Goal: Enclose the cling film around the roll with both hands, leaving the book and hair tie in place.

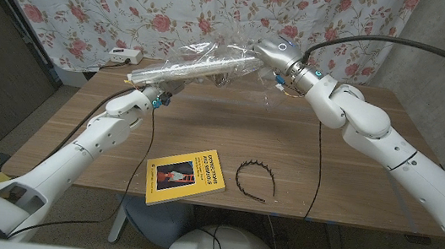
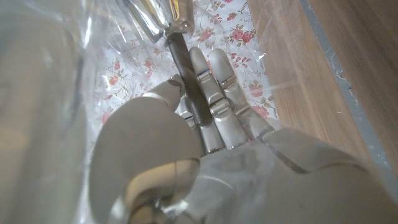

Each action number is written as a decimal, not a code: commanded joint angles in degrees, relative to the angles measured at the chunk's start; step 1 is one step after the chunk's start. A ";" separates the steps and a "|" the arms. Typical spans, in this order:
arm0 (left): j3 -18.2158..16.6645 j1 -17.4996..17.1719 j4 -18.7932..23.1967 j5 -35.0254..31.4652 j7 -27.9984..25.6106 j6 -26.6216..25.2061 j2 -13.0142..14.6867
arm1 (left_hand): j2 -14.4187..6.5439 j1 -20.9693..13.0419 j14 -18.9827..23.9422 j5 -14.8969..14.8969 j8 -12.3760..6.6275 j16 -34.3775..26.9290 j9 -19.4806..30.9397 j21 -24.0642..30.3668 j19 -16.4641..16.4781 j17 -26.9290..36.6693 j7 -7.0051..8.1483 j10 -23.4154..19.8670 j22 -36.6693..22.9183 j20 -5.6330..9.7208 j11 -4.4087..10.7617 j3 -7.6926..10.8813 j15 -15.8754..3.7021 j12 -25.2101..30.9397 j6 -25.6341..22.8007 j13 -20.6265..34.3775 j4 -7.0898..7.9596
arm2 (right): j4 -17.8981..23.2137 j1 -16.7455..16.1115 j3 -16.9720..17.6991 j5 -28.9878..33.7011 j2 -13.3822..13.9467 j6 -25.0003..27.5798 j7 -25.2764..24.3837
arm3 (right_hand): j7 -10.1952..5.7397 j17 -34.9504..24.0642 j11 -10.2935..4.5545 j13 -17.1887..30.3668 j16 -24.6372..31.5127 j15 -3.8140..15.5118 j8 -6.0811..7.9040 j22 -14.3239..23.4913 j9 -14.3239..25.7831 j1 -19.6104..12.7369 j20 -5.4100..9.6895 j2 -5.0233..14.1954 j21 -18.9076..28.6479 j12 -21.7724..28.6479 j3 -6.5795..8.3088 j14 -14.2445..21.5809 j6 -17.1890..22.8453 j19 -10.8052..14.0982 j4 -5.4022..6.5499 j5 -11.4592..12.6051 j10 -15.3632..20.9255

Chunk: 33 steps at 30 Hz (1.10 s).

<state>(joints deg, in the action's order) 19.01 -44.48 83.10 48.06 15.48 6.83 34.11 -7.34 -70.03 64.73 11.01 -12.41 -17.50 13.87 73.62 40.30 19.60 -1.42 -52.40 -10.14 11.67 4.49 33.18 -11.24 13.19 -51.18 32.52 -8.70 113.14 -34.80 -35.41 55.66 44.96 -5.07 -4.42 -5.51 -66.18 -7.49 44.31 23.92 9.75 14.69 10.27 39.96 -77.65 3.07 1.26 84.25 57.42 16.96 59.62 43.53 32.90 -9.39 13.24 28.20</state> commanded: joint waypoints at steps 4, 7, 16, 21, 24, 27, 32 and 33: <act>-0.73 -0.53 0.74 -0.17 -0.31 1.06 0.70 | -0.11 -0.74 2.29 0.29 0.23 -0.33 0.00 0.43 0.19 0.11 0.50 -0.35 -0.12 0.16 0.15 0.68 -1.68 -0.09 -0.26 0.18 -0.18 | 0.38 -1.08 0.13 0.92 -0.43 0.51 -0.18 | -0.60 -0.35 -0.17 0.08 -0.07 3.14 0.42 0.20 0.27 -3.21 8.73 5.84 0.53 0.40 0.99 0.19 0.75 -0.37 0.66 -0.26 -0.03; -0.72 -0.69 1.03 -0.23 -0.40 1.15 0.77 | -0.12 -0.74 2.32 0.29 0.22 -0.34 0.00 0.45 0.21 0.12 0.43 -0.37 -0.13 0.18 0.20 0.68 -1.68 -0.06 -0.28 0.21 -0.18 | 0.47 -1.27 0.24 1.01 -0.49 0.82 -0.28 | -0.54 -0.40 -0.18 0.15 -0.10 3.16 0.40 0.21 0.22 -3.22 8.72 5.81 0.59 0.46 1.02 0.22 0.81 -0.37 0.63 -0.28 -0.12; -0.41 -0.92 1.33 -0.54 -1.04 1.17 0.56 | -0.11 -0.72 2.32 0.29 0.24 -0.31 0.00 0.53 0.27 0.11 0.56 -0.39 -0.15 0.18 0.23 0.66 -1.69 -0.10 -0.23 0.13 -0.16 | 0.92 -2.05 0.65 0.66 -0.02 1.24 -0.03 | -0.62 -0.45 -0.17 -0.04 -0.21 3.12 0.39 0.18 0.25 -3.14 8.69 5.81 0.65 0.51 1.09 0.26 0.82 -0.43 0.65 -0.31 -0.01; -0.02 -0.95 1.37 -0.78 -1.11 1.36 0.23 | -0.09 -0.72 2.30 0.29 0.20 -0.28 0.00 0.57 0.30 0.09 0.57 -0.38 -0.15 0.19 0.24 0.67 -1.70 -0.08 -0.34 0.18 -0.17 | 1.65 -2.70 0.89 0.72 0.51 1.24 0.04 | -0.57 -0.47 -0.09 -0.09 -0.28 3.16 0.41 0.17 0.31 -3.13 8.68 5.77 0.69 0.55 1.13 0.27 0.81 -0.45 0.63 -0.32 -0.02; 0.04 -1.23 1.75 -0.83 -1.59 1.26 0.17 | -0.10 -0.68 2.29 0.29 0.20 -0.26 0.00 0.57 0.29 0.08 0.56 -0.36 -0.15 0.18 0.23 0.66 -1.65 -0.08 -0.33 0.18 -0.14 | 1.74 -2.92 1.12 0.42 0.74 1.15 0.16 | -0.63 -0.50 -0.12 0.24 -0.29 3.13 0.44 0.16 0.38 -3.11 8.68 5.81 0.69 0.77 1.16 0.35 0.82 -0.49 0.65 -0.33 -0.16; 0.05 -1.52 2.13 -0.90 -1.88 1.22 0.27 | -0.10 -0.68 2.32 0.30 0.20 -0.29 0.00 0.58 0.29 0.12 0.61 -0.33 -0.15 0.18 0.30 0.67 -1.65 -0.08 -0.34 0.21 -0.14 | 1.57 -2.95 1.21 0.30 0.80 0.94 -0.01 | -0.54 -0.54 -0.09 0.06 -0.31 3.15 0.39 0.16 0.33 -3.10 8.67 5.79 0.73 0.69 1.19 0.37 0.82 -0.49 0.63 -0.33 -0.18; 0.15 -1.59 2.29 -1.00 -2.13 1.17 0.26 | -0.12 -0.68 2.30 0.30 0.20 -0.26 0.00 0.61 0.31 0.10 0.61 -0.33 -0.15 0.19 0.29 0.68 -1.68 -0.06 -0.36 0.25 -0.14 | 1.47 -3.06 1.25 0.16 0.82 0.85 0.03 | -0.48 -0.54 -0.17 -0.10 -0.40 3.12 0.37 0.15 0.31 -3.00 8.64 5.78 0.75 0.68 1.20 0.35 0.84 -0.54 0.67 -0.35 -0.13; 0.16 -1.59 2.27 -0.98 -2.12 1.20 0.21 | -0.11 -0.68 2.29 0.30 0.20 -0.25 0.00 0.61 0.31 0.09 0.62 -0.32 -0.15 0.18 0.32 0.68 -1.68 -0.06 -0.36 0.25 -0.14 | 1.39 -2.98 1.21 0.10 0.83 0.75 0.18 | -0.49 -0.57 -0.21 -0.12 -0.38 3.12 0.36 0.14 0.30 -3.01 8.65 5.79 0.74 0.68 1.22 0.37 0.84 -0.55 0.66 -0.35 -0.11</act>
<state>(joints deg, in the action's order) 18.84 -45.73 84.82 47.33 13.92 8.04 34.47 -7.54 -70.24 64.73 11.03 -12.41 -17.60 13.87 73.95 40.21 19.57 -1.22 -52.40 -10.14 11.54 4.49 33.19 -11.24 13.19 -51.38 32.52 -8.70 114.52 -37.42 -34.43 56.17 45.43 -4.04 -4.54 -4.75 -66.45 -7.49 44.12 23.69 9.71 14.80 10.26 40.07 -77.11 2.97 1.81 84.77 57.86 17.58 59.59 42.47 32.38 -8.74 12.79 28.21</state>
